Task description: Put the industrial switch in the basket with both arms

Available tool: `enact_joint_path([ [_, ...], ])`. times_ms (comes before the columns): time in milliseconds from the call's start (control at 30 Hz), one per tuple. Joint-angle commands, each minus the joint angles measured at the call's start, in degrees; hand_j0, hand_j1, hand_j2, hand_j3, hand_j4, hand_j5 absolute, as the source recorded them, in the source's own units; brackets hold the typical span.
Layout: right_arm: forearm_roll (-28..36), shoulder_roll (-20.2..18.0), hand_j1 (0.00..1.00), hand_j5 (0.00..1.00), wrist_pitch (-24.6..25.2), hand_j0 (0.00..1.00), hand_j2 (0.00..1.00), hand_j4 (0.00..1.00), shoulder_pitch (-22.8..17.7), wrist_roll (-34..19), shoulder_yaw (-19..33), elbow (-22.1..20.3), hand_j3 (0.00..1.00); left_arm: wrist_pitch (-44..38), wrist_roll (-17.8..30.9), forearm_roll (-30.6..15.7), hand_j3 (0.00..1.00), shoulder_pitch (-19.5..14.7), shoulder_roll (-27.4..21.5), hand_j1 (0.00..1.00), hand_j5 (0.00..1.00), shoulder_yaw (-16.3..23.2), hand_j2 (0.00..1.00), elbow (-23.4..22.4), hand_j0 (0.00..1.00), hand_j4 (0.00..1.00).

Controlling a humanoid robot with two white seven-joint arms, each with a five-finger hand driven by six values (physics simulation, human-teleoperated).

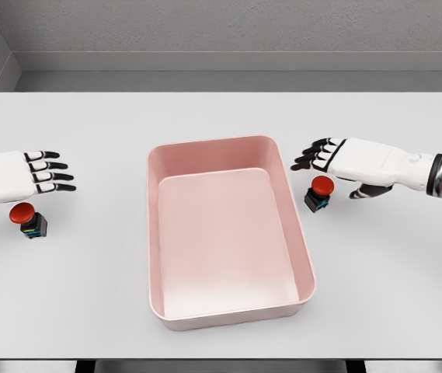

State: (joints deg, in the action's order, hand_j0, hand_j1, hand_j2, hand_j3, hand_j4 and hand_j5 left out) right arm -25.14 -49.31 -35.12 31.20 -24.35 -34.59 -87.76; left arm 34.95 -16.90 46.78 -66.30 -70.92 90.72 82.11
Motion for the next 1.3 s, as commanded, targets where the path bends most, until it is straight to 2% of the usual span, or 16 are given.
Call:
enact_joint_path([
  [0, 0.01, 0.44, 0.97, 0.97, 0.12, 0.97, 0.97, 0.97, 0.00, 0.09, 0.05, 0.39, 0.97, 0.05, 0.03, -0.73, 1.00, 0.12, 0.00, 1.00, 1.00, -0.02, 1.00, -0.02, 1.00, 1.00],
  [333, -1.22, 2.55, 0.94, 0.94, 0.12, 0.94, 0.94, 0.94, 0.35, -0.09, 0.04, 1.71, 0.94, 0.05, 0.03, -0.64, 1.00, 1.79, -2.11, 1.00, 1.00, 0.15, 1.00, -0.72, 1.00, 1.00],
  [400, -2.72, 3.69, 0.94, 0.94, 0.12, 0.94, 0.94, 0.94, 0.26, 0.00, -0.04, 2.59, 0.94, 0.05, 0.03, -0.64, 1.00, 2.14, -2.03, 1.00, 1.00, 1.83, 1.00, -0.72, 1.00, 1.00],
  [533, -2.81, 3.69, 0.94, 0.94, 0.12, 0.94, 0.94, 0.94, 0.26, 0.00, -0.04, 3.56, 0.94, 0.05, -0.06, -0.64, 1.00, 2.14, -1.94, 1.00, 1.00, 1.83, 1.00, -0.19, 1.00, 1.00],
  [1267, -3.07, 3.43, 0.94, 0.94, 0.12, 0.94, 0.94, 0.94, -0.26, -1.32, 0.05, 3.12, 0.94, 0.05, -0.15, -0.64, 1.00, 2.49, -2.03, 1.00, 1.00, 1.91, 1.00, 1.92, 1.00, 1.00],
])
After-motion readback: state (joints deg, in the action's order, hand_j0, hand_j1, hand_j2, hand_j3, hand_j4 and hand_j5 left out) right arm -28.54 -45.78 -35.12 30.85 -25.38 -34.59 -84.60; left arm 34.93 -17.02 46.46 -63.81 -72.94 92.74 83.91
